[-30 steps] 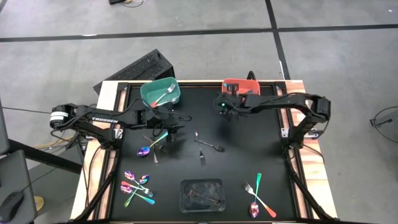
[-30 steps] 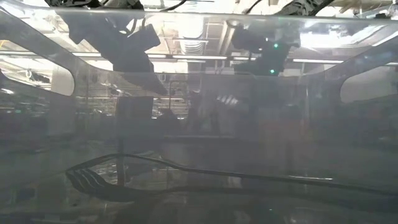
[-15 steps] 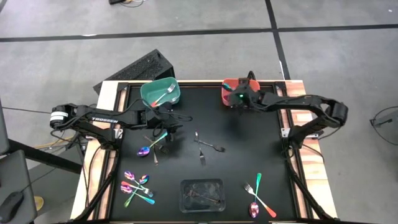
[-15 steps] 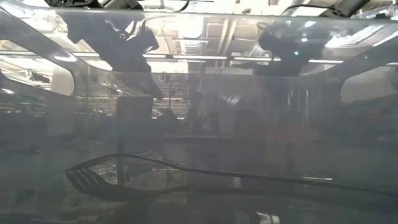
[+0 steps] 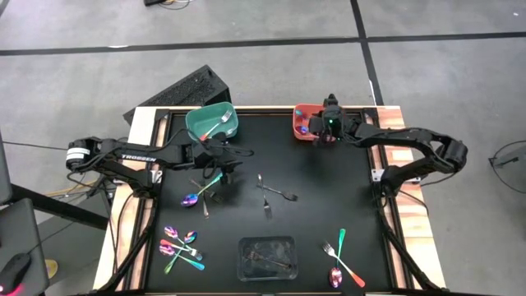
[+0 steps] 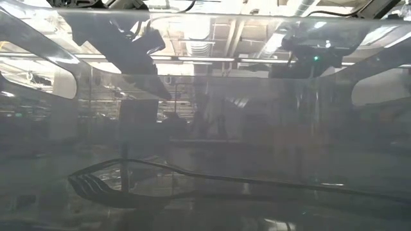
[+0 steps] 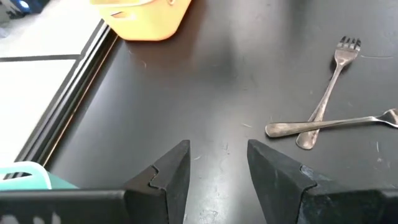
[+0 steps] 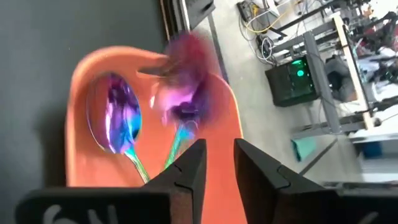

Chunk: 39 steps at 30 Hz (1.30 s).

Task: Sort silverware by color (type)
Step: Put the black fork into the black bin

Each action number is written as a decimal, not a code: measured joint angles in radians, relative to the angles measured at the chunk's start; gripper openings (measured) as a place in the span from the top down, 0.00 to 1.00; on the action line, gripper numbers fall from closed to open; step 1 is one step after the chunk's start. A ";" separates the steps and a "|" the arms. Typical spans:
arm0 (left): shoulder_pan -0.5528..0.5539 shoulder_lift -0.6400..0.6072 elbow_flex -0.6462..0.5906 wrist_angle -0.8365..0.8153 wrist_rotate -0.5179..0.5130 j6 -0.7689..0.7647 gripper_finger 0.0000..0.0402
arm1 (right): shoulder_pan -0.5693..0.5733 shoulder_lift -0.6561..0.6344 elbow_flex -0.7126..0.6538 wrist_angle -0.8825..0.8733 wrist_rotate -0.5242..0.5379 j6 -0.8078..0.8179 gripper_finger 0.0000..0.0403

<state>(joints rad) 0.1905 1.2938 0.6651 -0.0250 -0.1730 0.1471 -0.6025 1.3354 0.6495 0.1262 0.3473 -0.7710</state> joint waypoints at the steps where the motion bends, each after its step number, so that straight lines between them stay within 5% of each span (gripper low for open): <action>1: 0.000 0.000 0.000 -0.001 0.000 -0.002 0.63 | 0.004 0.000 0.000 0.006 -0.002 0.023 0.72; 8: 0.000 0.000 0.000 0.000 0.000 -0.003 0.63 | 0.059 0.000 0.000 0.065 -0.004 0.178 0.70; 18: 0.000 0.000 0.000 -0.030 0.000 -0.035 0.63 | 0.226 0.001 0.000 -0.009 -0.027 0.863 0.71; 28: -0.006 0.000 0.000 -0.061 0.010 -0.093 0.63 | 0.499 0.001 0.000 -0.015 -0.039 1.006 0.71; 39: -0.113 0.000 0.000 -0.523 0.009 -0.479 0.63 | 0.664 0.002 0.001 0.100 0.002 1.047 0.71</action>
<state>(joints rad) 0.0771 1.2938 0.6651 -0.5477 -0.1643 -0.3320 0.0619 1.3369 0.6506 0.2264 0.3489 0.2765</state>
